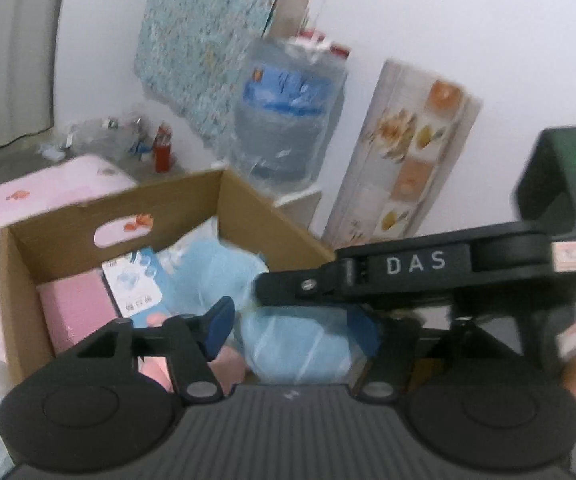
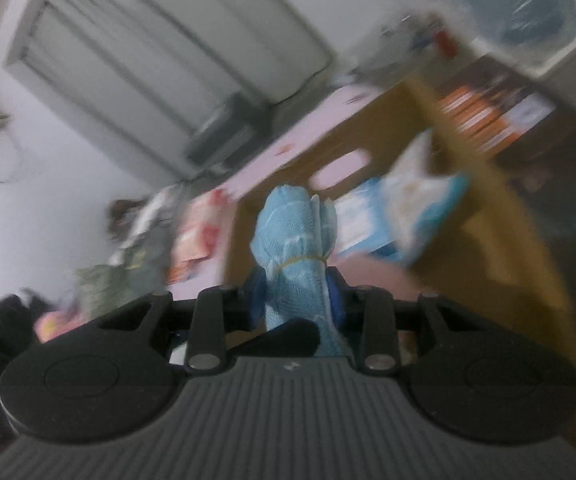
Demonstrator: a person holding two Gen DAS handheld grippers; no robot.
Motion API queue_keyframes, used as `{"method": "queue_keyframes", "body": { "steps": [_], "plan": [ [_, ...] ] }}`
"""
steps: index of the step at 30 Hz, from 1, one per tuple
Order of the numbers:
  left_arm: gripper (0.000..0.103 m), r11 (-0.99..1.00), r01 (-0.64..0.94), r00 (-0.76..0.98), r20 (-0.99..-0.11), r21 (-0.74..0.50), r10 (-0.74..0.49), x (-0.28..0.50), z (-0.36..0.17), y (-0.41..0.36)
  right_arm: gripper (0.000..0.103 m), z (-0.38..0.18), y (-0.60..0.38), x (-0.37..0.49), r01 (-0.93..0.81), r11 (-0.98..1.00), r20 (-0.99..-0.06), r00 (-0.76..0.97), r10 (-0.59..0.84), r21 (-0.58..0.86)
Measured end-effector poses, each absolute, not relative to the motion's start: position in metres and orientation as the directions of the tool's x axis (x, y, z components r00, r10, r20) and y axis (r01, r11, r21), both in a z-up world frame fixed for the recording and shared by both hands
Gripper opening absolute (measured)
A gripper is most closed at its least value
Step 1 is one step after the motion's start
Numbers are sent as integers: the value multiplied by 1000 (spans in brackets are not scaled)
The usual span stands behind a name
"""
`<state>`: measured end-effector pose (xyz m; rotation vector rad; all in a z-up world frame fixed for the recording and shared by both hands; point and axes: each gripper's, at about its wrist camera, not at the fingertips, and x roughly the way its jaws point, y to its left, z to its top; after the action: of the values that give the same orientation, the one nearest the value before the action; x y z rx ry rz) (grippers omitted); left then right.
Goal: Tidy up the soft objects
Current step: 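Carry the blue towel into the cardboard box and release it, then move the right gripper back to the orange-striped towel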
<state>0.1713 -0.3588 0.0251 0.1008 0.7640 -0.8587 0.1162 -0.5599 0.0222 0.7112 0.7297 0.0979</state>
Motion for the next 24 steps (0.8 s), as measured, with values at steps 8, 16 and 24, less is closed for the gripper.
{"method": "queue_keyframes", "body": {
  "steps": [8,16,24],
  "plan": [
    [64,712,663,407,-688,-230,-601,182,14,-333,36,-2,-567,120,229,837,-651,736,186,498],
    [69,759,612,489,-647,-224,-585,179,49,-269,59,28,-546,100,187,853,-601,781,172,488],
    [77,884,421,658,-601,-204,-453,155,78,-129,90,62,-482,80,22,843,-494,819,293,537]
  ]
}}
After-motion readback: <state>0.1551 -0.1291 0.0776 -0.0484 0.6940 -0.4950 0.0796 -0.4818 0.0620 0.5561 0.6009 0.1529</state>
